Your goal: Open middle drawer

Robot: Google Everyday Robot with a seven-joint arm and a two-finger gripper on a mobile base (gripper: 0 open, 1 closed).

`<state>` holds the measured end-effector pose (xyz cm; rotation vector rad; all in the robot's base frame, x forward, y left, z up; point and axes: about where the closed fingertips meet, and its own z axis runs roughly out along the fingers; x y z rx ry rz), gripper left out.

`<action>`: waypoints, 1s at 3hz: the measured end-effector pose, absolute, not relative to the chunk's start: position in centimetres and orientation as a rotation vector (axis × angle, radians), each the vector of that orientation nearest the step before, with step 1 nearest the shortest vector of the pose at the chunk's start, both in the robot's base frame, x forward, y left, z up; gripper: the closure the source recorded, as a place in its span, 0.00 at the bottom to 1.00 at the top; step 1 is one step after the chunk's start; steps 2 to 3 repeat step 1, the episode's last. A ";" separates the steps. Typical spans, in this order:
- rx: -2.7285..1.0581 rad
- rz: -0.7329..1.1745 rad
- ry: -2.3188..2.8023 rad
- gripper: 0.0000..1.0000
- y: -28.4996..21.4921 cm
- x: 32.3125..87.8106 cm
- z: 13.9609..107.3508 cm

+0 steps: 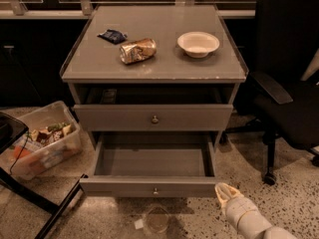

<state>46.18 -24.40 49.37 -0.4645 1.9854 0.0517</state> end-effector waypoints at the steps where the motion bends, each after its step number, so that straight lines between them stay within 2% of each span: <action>1: -0.465 0.052 1.985 0.81 -24.4 46.2 49.4; 3: -0.465 0.052 1.985 0.81 -24.4 46.2 49.4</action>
Offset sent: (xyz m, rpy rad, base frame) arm 0.0000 0.0000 0.0000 0.0000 0.0000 0.0000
